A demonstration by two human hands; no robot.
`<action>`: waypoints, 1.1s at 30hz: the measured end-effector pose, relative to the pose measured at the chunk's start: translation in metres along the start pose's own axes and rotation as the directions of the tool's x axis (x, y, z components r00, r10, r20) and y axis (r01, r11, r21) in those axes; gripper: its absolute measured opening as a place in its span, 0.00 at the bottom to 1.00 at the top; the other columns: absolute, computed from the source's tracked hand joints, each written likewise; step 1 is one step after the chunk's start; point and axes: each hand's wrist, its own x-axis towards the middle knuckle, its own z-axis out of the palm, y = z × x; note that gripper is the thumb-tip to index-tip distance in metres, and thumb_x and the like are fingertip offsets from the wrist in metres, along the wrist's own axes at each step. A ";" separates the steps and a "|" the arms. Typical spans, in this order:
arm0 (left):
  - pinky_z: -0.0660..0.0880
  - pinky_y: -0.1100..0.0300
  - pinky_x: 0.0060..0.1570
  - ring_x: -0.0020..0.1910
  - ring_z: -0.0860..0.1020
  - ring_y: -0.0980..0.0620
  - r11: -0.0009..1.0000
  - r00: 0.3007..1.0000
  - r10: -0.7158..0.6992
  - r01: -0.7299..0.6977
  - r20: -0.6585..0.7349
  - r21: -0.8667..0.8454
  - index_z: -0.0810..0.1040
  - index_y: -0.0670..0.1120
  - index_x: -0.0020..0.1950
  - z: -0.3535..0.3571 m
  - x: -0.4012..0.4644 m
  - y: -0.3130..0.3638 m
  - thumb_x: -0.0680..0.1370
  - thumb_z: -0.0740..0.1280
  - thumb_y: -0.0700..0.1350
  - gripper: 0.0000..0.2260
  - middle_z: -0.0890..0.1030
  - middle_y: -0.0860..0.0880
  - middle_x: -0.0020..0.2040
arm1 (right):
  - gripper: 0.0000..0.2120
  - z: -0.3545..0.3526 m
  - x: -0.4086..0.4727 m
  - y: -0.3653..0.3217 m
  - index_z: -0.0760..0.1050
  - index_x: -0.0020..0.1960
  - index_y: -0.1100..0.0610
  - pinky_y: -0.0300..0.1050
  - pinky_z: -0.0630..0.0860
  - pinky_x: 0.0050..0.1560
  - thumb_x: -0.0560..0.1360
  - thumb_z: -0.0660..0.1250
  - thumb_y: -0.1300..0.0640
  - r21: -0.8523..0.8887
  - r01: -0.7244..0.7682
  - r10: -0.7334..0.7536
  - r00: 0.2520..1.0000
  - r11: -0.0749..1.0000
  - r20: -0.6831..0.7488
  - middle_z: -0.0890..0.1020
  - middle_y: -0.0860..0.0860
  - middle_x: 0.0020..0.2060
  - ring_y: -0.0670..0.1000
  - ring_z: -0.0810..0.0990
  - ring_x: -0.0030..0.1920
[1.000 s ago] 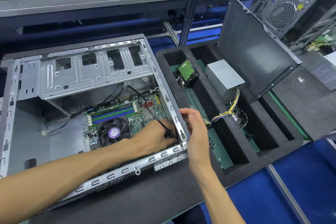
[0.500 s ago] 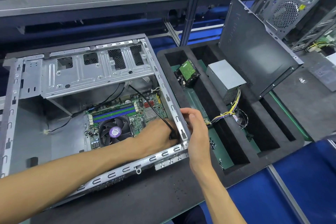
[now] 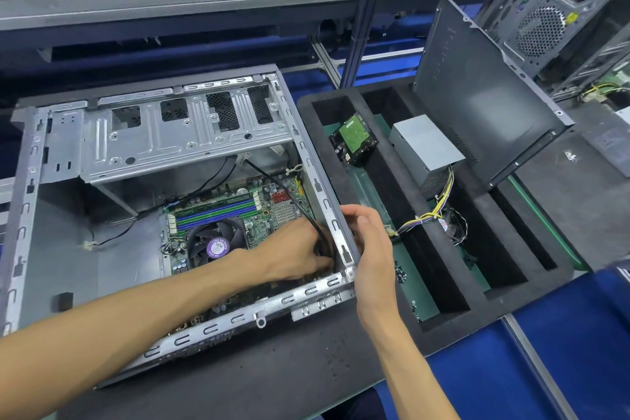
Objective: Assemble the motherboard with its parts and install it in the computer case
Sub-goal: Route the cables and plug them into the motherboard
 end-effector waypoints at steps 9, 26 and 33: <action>0.80 0.55 0.45 0.40 0.81 0.52 0.996 0.993 -0.090 0.092 0.072 -0.015 0.84 0.45 0.54 -0.002 0.006 -0.004 0.77 0.73 0.52 0.12 0.85 0.49 0.46 | 0.16 0.000 -0.001 -0.002 0.79 0.55 0.53 0.34 0.75 0.45 0.81 0.53 0.52 0.000 -0.002 0.002 1.000 1.000 0.004 0.84 0.46 0.46 0.45 0.82 0.46; 0.78 0.64 0.53 0.48 0.81 0.54 1.000 0.999 -0.020 0.020 0.029 0.013 0.83 0.46 0.59 -0.003 -0.001 0.003 0.77 0.73 0.51 0.13 0.84 0.51 0.54 | 0.17 0.001 0.000 -0.002 0.80 0.55 0.54 0.36 0.75 0.46 0.81 0.53 0.53 0.001 -0.006 0.006 1.000 1.000 -0.001 0.84 0.48 0.47 0.47 0.82 0.47; 0.78 0.60 0.55 0.52 0.79 0.55 0.990 0.989 0.143 -0.143 -0.022 0.018 0.83 0.48 0.56 -0.004 -0.006 0.006 0.75 0.73 0.47 0.11 0.81 0.53 0.56 | 0.16 0.000 0.000 -0.001 0.79 0.55 0.54 0.35 0.76 0.46 0.82 0.52 0.54 -0.014 -0.005 0.005 1.000 1.000 0.000 0.84 0.46 0.47 0.45 0.83 0.47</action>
